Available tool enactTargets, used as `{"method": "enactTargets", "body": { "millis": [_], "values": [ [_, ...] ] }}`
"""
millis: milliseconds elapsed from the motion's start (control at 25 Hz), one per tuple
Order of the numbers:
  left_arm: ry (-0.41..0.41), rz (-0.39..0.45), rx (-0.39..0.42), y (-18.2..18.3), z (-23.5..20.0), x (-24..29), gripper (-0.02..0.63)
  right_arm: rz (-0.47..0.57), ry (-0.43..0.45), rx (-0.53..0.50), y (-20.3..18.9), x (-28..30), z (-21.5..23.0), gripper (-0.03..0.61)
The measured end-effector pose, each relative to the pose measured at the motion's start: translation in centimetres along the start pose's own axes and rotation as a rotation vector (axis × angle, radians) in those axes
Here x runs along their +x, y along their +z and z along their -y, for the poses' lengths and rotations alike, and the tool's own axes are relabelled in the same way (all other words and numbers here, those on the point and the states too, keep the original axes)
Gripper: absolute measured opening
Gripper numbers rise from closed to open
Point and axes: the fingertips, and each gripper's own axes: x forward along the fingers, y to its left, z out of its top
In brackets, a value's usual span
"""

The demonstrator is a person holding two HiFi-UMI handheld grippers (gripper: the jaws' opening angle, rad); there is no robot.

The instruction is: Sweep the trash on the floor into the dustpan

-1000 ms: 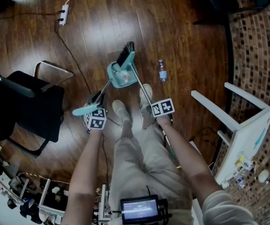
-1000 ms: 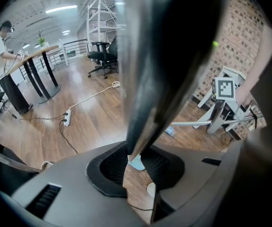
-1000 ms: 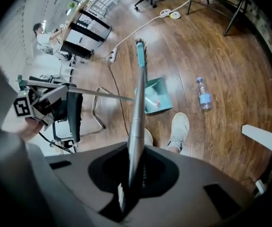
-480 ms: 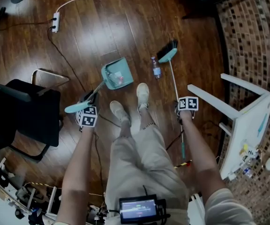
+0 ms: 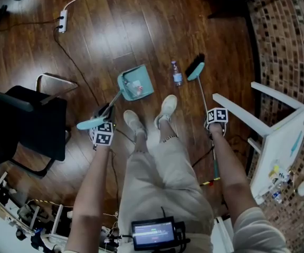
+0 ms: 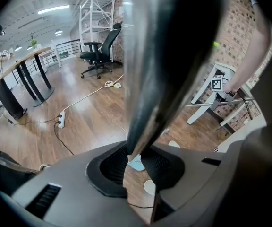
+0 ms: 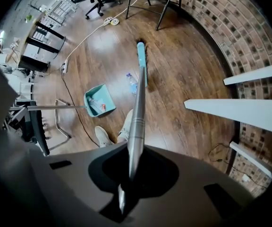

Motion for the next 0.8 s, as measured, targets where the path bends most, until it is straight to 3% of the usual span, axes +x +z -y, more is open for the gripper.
{"method": "enactTargets", "body": {
  "millis": [280,480,600,800],
  "values": [
    [0.018,-0.011,-0.002,0.8,1.1,0.5,0.080,-0.145,-0.087,-0.119,0.6,0.2,0.3,0.044],
    [0.000,-0.016,0.036,1.5,2.0,1.0,0.080,-0.209,-0.103,-0.077,0.9,-2.5,1.1,0.044],
    [-0.009,-0.011,0.048,2.4,2.6,1.3,0.080,-0.306,-0.135,-0.092,1.3,-4.4,2.7,0.044],
    [-0.024,-0.004,0.051,3.5,3.6,1.9,0.080,-0.458,-0.236,-0.176,5.4,-6.3,3.9,0.044]
  ]
}}
